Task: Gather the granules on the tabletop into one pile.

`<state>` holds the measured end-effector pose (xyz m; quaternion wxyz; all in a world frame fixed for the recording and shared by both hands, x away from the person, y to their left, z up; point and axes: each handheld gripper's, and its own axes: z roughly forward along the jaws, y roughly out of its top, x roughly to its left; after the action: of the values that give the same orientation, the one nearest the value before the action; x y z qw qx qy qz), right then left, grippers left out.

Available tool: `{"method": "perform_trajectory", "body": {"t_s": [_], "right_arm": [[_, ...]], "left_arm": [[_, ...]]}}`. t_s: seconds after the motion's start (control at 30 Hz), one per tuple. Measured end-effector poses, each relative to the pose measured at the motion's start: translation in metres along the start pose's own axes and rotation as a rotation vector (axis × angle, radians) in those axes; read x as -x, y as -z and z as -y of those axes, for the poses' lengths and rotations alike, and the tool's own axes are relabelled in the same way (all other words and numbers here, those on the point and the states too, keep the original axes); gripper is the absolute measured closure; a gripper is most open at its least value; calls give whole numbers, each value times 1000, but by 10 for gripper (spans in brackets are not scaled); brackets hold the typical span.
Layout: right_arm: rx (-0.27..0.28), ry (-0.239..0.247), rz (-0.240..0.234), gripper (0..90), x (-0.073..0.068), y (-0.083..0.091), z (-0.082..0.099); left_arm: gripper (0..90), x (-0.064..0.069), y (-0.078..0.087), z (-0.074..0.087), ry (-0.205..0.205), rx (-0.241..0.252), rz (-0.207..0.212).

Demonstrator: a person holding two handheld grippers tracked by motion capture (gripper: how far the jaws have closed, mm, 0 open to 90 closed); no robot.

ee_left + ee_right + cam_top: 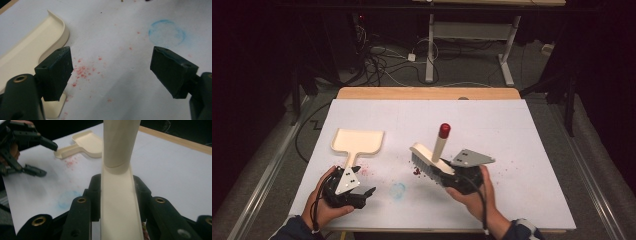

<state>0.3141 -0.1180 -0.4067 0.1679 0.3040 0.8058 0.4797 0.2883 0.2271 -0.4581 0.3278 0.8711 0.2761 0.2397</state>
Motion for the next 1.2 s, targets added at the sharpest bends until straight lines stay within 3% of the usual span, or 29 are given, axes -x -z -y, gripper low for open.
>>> {"method": "perform_trajectory", "body": {"t_s": [0.1,0.2,0.33,0.47,0.57,0.63,0.9,1.2], "right_arm": [[11,-33,-24,681,-18,-26,-1],[12,-45,-12,681,-32,-50,2],[28,-50,54,681,-37,-72,6],[43,-106,129,681,-30,-81,6],[35,-129,182,681,-21,-80,8],[24,-163,193,680,-14,-76,10],[2,-203,196,681,0,-51,18],[38,-148,105,681,7,-30,0]], "left_arm": [[176,0,0,1,4,2,2],[176,-1,2,2,5,4,4],[176,0,1,2,3,1,9],[176,0,-2,2,-2,-8,17],[176,2,-3,1,-5,-11,23],[176,2,-4,1,-5,-13,23],[176,3,-4,0,-9,-18,25],[176,3,-5,-1,-13,-17,28]]}}
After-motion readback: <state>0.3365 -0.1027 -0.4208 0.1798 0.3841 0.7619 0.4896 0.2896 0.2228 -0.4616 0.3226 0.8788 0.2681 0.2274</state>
